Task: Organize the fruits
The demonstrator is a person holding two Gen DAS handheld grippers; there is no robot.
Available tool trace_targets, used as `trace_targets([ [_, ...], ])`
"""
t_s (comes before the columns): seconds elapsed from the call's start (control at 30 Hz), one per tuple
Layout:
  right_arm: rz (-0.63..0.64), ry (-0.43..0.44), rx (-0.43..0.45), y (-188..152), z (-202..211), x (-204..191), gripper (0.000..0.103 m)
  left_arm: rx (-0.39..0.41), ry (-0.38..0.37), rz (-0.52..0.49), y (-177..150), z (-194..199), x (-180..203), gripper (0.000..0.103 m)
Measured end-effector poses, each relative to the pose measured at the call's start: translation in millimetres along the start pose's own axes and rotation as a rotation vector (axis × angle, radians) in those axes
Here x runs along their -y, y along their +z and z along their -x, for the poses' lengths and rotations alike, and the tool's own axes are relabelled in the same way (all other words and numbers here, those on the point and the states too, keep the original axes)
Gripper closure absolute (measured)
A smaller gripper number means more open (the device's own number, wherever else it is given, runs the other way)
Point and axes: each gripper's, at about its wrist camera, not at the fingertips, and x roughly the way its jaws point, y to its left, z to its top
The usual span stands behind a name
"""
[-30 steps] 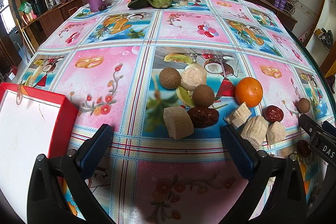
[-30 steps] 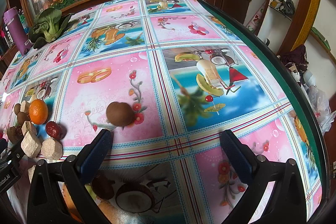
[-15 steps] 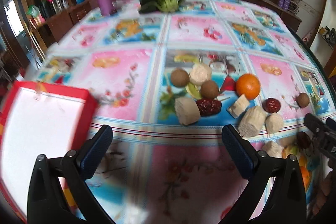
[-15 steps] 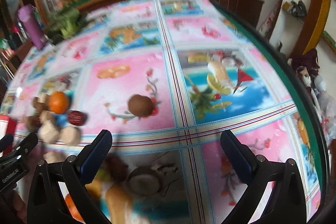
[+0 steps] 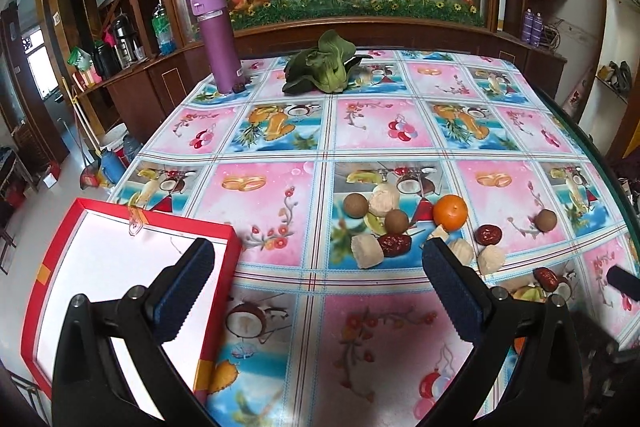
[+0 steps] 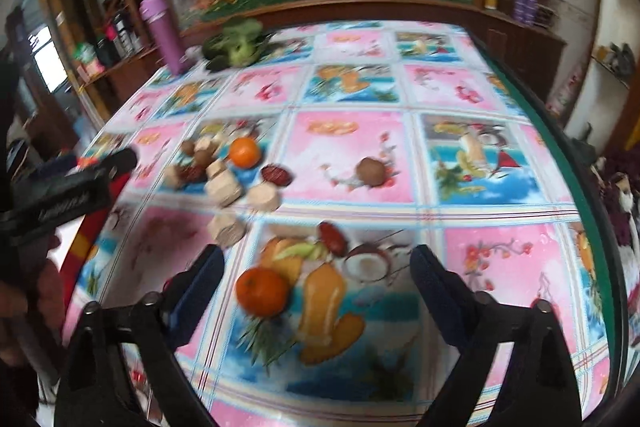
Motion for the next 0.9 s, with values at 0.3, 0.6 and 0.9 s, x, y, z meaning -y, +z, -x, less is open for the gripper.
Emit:
trace_targets([
  [0.3, 0.038, 0.12, -0.038, -10.4, -13.0, -6.1, 0.046, 0.001, -0.126, -0.154, 29.5, -30.7, 14.7, 0.0],
  [0.6, 0.045, 0.183, -0.035, -11.0, -13.6, -7.7, 0.055, -0.017, -0.201, -0.323, 33.4, -42.3, 48.4, 0.0],
  [0.9, 0.051, 0.203, -0.058, -15.5, -19.0, -11.5, 0.057, -0.068, -0.326, -0.485, 28.0, -51.2, 85.3, 0.002],
])
